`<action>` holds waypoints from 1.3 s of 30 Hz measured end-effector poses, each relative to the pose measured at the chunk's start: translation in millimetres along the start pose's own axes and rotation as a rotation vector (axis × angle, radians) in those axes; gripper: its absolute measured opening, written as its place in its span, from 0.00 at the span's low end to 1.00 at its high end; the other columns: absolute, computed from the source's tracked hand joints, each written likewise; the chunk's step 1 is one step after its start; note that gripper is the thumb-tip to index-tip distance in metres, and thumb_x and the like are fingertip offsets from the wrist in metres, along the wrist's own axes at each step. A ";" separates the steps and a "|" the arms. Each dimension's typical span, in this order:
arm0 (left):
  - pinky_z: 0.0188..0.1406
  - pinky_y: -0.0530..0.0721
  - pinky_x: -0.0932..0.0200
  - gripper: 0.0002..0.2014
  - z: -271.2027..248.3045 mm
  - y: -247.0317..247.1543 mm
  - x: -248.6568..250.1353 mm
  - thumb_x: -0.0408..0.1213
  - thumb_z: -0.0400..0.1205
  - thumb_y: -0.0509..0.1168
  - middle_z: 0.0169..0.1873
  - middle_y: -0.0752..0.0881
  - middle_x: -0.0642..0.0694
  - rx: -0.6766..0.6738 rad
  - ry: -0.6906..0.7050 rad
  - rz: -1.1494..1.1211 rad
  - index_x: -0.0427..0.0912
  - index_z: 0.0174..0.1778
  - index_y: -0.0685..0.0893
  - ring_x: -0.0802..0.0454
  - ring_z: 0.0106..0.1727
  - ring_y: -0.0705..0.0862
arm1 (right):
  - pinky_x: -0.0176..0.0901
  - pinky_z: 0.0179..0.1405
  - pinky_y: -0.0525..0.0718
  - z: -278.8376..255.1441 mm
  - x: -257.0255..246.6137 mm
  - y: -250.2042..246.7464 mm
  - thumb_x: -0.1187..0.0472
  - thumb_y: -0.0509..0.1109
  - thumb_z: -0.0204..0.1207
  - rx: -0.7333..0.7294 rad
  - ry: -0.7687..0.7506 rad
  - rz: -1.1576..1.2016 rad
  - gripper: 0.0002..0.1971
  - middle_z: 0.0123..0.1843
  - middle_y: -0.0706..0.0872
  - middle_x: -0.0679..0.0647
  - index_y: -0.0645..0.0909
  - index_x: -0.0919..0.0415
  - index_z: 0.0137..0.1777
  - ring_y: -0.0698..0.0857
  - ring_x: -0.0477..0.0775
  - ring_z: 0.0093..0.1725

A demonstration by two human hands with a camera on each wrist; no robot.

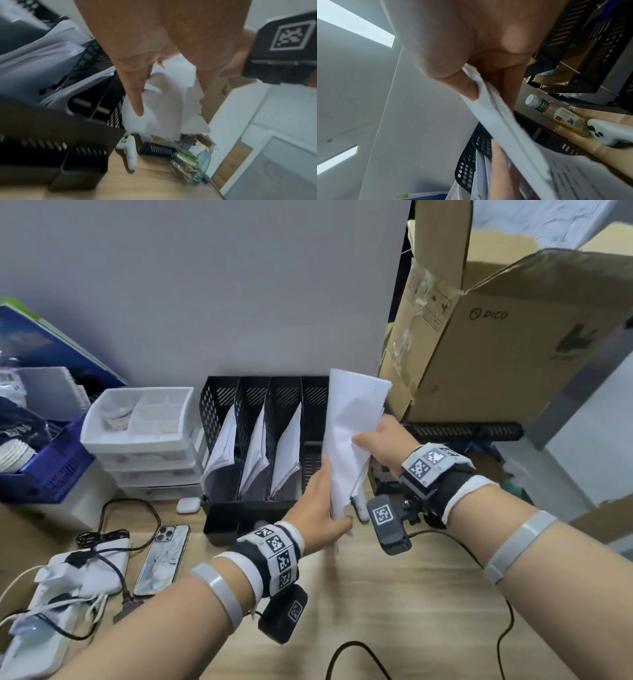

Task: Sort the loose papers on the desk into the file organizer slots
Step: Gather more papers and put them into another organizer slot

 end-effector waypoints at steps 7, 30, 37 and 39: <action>0.82 0.57 0.58 0.68 8.7 3.1 -23.4 0.56 0.67 0.80 0.88 0.48 0.48 0.080 -0.156 -0.142 0.48 0.87 0.32 0.50 0.88 0.54 | 0.67 0.60 0.85 8.9 -6.7 -4.2 0.60 0.70 0.67 -0.013 -0.023 0.108 0.24 0.60 0.87 0.61 0.80 0.62 0.66 0.86 0.64 0.60; 0.76 0.76 0.39 0.53 107.2 -15.5 -103.1 0.34 0.80 0.68 0.80 0.69 0.41 0.050 -0.258 -0.022 0.61 0.85 0.32 0.40 0.76 0.76 | 0.62 0.61 0.85 89.1 -4.7 29.8 0.62 0.63 0.82 0.164 0.046 -0.122 0.17 0.65 0.85 0.63 0.78 0.66 0.68 0.84 0.65 0.63; 0.76 0.76 0.35 0.43 121.5 -6.6 -136.6 0.46 0.75 0.64 0.79 0.75 0.47 0.025 -0.298 -0.186 0.73 0.82 0.49 0.43 0.76 0.78 | 0.51 0.47 0.88 104.5 24.9 82.4 0.60 0.59 0.82 0.005 0.077 -0.380 0.16 0.56 0.85 0.60 0.76 0.59 0.67 0.86 0.64 0.52; 0.76 0.76 0.35 0.45 122.4 -3.8 -148.6 0.48 0.72 0.64 0.79 0.75 0.50 0.024 -0.325 -0.222 0.79 0.80 0.46 0.45 0.76 0.78 | 0.59 0.57 0.86 102.1 42.7 98.0 0.60 0.58 0.81 -0.050 0.121 -0.357 0.17 0.59 0.86 0.64 0.76 0.58 0.69 0.86 0.68 0.56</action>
Point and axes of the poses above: each hand's wrist, its own z-axis towards the middle knuckle, its own y-axis out of the palm, x = y × z, the point moved 10 cm from there along z, towards the middle knuckle
